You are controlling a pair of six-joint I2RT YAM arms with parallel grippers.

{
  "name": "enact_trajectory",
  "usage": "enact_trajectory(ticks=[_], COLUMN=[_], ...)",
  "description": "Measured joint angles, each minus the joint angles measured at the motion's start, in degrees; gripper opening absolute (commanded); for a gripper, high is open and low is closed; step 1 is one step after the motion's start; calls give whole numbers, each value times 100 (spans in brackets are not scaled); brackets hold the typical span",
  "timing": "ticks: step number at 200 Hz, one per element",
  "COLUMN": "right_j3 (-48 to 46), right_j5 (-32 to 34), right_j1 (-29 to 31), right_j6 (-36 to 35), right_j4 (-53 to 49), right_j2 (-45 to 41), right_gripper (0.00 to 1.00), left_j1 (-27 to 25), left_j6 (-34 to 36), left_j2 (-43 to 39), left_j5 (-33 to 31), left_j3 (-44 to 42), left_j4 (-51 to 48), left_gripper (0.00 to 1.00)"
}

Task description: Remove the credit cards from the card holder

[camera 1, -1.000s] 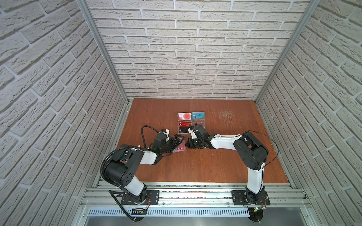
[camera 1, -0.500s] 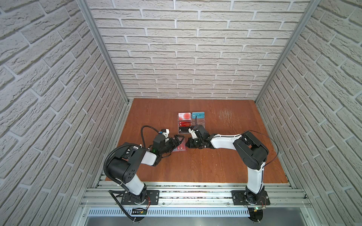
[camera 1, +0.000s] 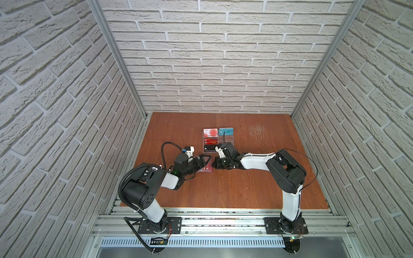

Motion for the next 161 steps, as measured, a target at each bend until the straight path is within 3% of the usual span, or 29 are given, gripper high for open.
enact_trajectory(ticks=[161], right_j3=[-7], right_j5=[-240], right_j1=[-70], right_j6=[94], right_j4=[203], right_j2=[83], right_gripper=[13], left_j1=[-120], left_j6=[448], left_j2=[-330], left_j5=[378], left_j3=[-26], left_j4=[-807], left_gripper=[92])
